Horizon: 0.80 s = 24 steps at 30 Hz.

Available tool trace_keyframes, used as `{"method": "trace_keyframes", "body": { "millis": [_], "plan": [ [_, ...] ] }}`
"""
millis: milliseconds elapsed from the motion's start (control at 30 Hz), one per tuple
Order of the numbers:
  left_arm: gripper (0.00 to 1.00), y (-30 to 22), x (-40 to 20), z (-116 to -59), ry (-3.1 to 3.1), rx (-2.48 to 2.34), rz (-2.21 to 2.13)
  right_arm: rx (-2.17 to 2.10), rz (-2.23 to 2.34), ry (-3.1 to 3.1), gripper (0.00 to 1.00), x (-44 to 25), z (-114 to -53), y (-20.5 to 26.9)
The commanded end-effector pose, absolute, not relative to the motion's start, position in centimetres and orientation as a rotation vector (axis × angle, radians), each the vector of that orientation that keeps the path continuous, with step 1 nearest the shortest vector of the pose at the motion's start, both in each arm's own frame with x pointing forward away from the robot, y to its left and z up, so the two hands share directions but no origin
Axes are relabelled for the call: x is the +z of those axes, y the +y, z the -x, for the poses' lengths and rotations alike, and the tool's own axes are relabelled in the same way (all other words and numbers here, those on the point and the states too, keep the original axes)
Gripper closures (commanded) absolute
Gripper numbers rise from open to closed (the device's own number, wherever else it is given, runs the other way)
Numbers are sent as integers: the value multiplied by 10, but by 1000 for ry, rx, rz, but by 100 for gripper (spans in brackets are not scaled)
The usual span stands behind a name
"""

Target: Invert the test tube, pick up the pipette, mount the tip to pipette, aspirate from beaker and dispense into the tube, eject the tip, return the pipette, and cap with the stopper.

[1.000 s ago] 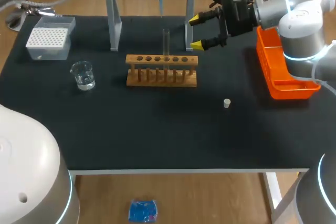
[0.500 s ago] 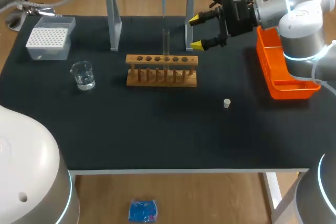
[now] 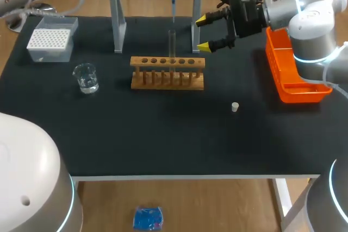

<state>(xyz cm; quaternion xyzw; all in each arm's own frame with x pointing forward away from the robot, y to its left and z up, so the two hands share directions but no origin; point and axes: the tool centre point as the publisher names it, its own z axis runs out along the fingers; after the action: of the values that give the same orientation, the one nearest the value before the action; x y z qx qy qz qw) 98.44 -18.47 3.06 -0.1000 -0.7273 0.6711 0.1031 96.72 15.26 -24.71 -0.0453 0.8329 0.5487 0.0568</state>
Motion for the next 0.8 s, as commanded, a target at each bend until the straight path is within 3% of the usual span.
{"method": "trace_keyframes", "body": {
  "millis": [33, 800],
  "plan": [
    [100, -184, 28, -978, -2171, 2017, 254, 1664, 139, 2526, 0, -247, -967, 152],
    [100, -175, 11, -977, -2171, 2068, 235, 1664, 139, 2526, 0, -247, -967, 152]
  ]
}}
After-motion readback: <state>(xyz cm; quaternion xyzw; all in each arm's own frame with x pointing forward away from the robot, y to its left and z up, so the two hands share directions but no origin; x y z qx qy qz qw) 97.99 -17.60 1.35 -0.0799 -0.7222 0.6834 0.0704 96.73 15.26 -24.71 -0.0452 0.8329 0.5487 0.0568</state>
